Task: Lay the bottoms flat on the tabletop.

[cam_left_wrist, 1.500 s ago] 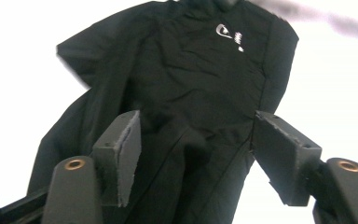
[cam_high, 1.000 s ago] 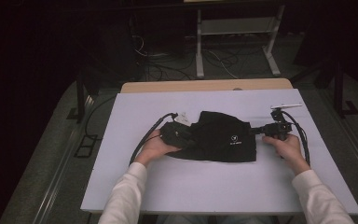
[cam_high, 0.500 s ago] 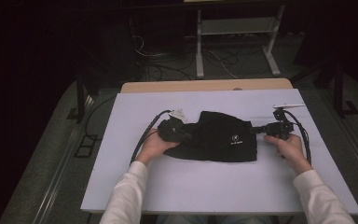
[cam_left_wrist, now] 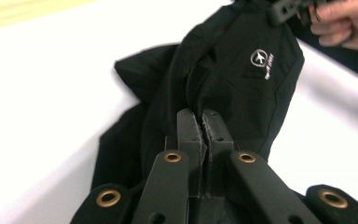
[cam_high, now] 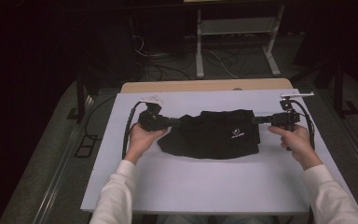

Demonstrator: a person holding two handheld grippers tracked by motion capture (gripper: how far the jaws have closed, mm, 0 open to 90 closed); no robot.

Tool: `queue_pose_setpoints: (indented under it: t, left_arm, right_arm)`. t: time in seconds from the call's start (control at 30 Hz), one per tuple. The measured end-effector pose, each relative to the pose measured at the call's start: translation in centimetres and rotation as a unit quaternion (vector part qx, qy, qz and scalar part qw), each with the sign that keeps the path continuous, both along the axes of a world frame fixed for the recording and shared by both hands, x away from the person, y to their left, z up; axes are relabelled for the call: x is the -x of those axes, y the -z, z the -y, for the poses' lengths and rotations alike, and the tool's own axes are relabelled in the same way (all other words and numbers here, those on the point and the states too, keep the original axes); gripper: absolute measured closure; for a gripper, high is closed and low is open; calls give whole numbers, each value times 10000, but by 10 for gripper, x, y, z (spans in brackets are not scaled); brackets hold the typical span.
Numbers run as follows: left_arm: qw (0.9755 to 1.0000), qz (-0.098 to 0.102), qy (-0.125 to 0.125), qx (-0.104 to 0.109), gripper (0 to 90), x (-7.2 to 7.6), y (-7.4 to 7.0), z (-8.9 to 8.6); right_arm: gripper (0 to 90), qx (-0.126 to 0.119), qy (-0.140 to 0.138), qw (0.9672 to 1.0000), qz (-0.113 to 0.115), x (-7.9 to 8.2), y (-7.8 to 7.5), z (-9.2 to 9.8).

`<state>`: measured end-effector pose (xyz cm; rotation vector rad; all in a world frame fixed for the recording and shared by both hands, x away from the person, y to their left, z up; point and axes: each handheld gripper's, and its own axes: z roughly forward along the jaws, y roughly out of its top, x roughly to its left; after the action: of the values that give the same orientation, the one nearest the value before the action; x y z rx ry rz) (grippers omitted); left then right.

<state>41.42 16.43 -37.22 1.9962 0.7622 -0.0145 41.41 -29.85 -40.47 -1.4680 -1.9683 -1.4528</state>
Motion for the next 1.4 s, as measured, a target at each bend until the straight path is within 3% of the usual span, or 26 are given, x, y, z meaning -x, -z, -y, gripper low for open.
queue_pose_setpoints:
  t: [0.1, 0.17, 0.27, 0.3, 0.37, 0.6, 0.67, 0.73, 0.8, 0.87, 0.9, 1.0, 1.17, 1.4]
  left_arm:
    - [9998, -14, -162, 94, 880, -1, -4, -5]
    - [9990, -14, -378, 234, 880, -3, -11, -13]
    - [9964, -30, -679, 508, 880, -7, -16, -20]
    - [9964, -30, -679, 508, 881, -7, -16, -20]
    - [9916, -88, -942, 887, 881, -11, -23, -28]
    - [9817, -159, -1427, 1253, 881, -24, -40, -38]
    - [9790, -209, -1563, 1290, 881, -28, -41, -40]
    - [9782, -227, -1624, 1271, 881, -30, -41, -42]
    - [9753, -314, -1776, 1273, 881, -37, -37, -46]
    - [9745, -349, -1808, 1285, 881, -40, -35, -47]
    - [9719, -427, -1877, 1354, 881, -44, -32, -49]
    - [9714, -456, -1879, 1379, 881, -49, -34, -53]
    - [9709, -487, -1909, 1360, 881, -67, -54, -56]
    - [9669, -380, -2066, 1447, 881, -107, -89, -53]
  right_arm:
    - [852, 16, 20, 10000, 67, -2, -12, 1]
    - [852, -28, 68, 9998, 175, -5, -28, 2]
    - [852, -87, 119, 9996, 221, -8, -37, 2]
    - [852, -127, 125, 9996, 233, -10, -39, 2]
    - [852, -208, 139, 9994, 235, -13, -43, 1]
    - [852, -160, 189, 9990, 384, -24, -67, -4]
    - [852, -162, 203, 9989, 398, -29, -71, -5]
    - [852, -173, 217, 9988, 391, -31, -72, -6]
    - [852, -253, 229, 9987, 376, -39, -71, -7]
    - [852, -313, 240, 9987, 324, -46, -67, -8]
    - [852, -375, 244, 9986, 267, -50, -64, -9]
    - [851, -456, 222, 9985, 203, -57, -62, -10]
    - [852, -471, 213, 9984, 222, -76, -75, -9]
    - [852, -473, 401, 9974, 359, -120, -114, -9]
